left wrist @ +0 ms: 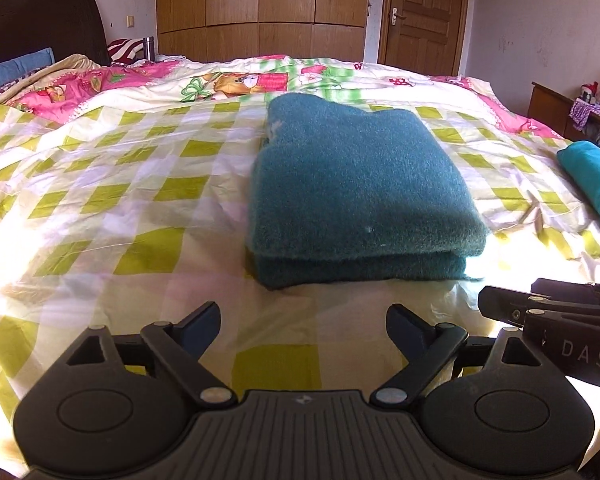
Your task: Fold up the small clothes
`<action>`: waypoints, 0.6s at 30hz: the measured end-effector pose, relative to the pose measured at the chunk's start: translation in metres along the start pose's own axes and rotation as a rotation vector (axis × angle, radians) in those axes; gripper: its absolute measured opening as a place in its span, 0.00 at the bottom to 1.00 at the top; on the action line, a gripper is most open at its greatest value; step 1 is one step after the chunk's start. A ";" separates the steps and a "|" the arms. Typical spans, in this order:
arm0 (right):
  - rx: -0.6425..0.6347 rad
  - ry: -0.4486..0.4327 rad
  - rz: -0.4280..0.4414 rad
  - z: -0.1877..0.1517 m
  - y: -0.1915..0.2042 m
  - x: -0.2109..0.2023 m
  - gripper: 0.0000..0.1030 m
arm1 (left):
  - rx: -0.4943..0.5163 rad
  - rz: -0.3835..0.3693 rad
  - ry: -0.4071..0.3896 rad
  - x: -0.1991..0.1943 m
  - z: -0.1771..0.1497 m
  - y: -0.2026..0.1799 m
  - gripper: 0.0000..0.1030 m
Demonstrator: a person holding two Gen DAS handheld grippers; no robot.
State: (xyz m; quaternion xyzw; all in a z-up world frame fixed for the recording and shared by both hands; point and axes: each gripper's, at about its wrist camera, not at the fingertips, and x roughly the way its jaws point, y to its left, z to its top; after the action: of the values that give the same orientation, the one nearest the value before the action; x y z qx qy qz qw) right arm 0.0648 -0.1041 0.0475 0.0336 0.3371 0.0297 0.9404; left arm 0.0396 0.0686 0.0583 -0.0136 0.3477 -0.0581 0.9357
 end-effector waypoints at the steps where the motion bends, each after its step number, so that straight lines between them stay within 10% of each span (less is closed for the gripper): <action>1: 0.001 0.004 -0.007 0.002 0.000 0.001 0.50 | -0.010 -0.007 -0.002 0.001 0.001 0.002 1.00; 18: -0.036 0.089 -0.115 0.013 0.017 0.021 0.50 | -0.046 -0.059 -0.011 0.022 0.007 0.019 1.00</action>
State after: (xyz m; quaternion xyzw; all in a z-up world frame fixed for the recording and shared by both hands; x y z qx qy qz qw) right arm 0.0885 -0.0863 0.0455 -0.0039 0.3794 -0.0169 0.9251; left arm 0.0627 0.0843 0.0476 -0.0458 0.3435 -0.0775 0.9348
